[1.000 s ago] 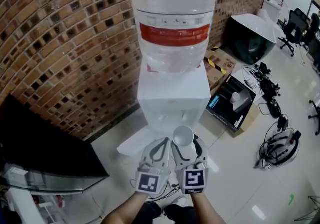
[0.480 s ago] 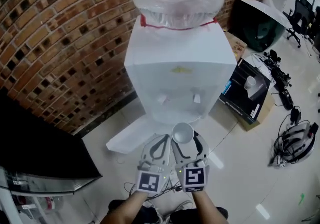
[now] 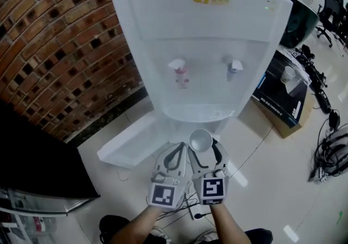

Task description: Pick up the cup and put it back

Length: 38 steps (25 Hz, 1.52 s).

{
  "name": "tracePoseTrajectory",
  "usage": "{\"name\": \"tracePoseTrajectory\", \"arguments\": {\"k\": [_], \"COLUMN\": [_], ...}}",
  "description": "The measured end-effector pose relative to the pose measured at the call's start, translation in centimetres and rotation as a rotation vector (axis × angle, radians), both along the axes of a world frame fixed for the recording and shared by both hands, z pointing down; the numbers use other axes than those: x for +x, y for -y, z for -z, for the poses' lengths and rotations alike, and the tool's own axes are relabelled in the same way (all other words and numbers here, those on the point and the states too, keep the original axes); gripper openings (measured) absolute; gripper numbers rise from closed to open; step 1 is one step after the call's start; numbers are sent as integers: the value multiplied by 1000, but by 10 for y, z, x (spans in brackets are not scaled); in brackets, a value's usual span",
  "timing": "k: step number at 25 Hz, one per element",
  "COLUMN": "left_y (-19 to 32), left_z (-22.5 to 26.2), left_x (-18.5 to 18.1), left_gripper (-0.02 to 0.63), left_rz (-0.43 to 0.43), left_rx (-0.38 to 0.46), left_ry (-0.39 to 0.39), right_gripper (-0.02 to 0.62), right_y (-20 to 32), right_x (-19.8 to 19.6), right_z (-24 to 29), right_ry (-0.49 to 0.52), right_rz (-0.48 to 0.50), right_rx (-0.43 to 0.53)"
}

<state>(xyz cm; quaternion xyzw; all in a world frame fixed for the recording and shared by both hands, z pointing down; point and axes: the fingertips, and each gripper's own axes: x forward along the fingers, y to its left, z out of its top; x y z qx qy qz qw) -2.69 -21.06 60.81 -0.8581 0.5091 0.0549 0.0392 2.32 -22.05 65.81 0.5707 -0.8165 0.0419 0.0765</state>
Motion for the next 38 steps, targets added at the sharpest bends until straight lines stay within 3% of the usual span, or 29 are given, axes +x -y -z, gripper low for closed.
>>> {"name": "tracePoseTrajectory", "arguments": {"k": [9,16,21,25,35,38], "left_y": [16,41,63,69,62,61], "left_z": [-90,-131,-162,-186,-212,-214], "left_x": [1,16,14,10,9,7], "left_gripper": [-3,-3,-3,-3,-3,-3], "left_rz": [14,-1,24,36,19,20], "left_rx": [-47,-96,-137,-190,-220,-221], "left_ry": [-10,19,42,51,117,115], "right_gripper": [302,302,302,303,310,362], "right_y": [29,77,115,141,174,179], "right_x": [3,1,7,10,16,15], "right_z": [-90,-162,-205,-231,-269,-275], "right_ry": [14,-20,24,17,8,24], "right_rz": [-16,-13,-34,-45,-53,-53], "right_rx": [0,-17,-34,-43,-61,-89]}}
